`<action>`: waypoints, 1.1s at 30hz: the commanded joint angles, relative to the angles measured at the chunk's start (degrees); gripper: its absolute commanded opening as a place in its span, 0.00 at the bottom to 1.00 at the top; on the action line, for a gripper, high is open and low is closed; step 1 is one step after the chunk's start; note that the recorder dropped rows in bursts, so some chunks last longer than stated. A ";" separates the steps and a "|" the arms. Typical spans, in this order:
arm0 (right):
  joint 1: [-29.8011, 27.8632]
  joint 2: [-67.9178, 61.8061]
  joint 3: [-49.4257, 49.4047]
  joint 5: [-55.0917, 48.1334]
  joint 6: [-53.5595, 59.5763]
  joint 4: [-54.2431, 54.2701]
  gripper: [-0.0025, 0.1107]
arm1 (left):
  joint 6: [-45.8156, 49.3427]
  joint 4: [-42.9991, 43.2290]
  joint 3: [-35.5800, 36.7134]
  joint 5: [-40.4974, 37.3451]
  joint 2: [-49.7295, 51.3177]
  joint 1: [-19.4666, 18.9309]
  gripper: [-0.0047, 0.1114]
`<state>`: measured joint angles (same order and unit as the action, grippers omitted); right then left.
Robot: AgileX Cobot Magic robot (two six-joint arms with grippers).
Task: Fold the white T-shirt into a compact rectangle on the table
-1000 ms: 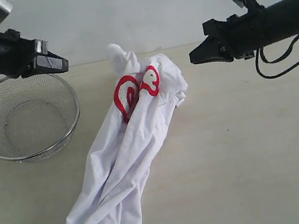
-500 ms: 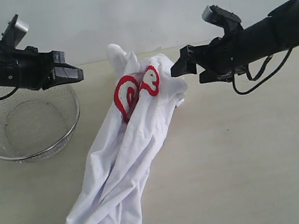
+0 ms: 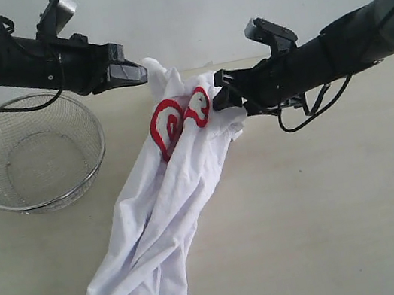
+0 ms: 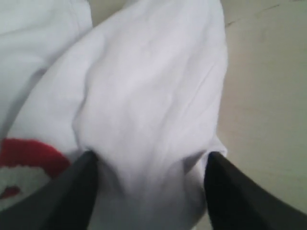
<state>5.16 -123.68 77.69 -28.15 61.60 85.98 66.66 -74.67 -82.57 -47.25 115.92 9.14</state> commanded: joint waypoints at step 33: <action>-11.43 12.30 5.82 -12.84 -51.17 -88.14 0.13 | -1.36 2.06 -2.08 3.38 6.07 3.57 0.08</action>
<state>-5.72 -111.70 83.26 -40.08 12.80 2.12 65.60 -71.88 -83.49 -43.43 120.90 12.00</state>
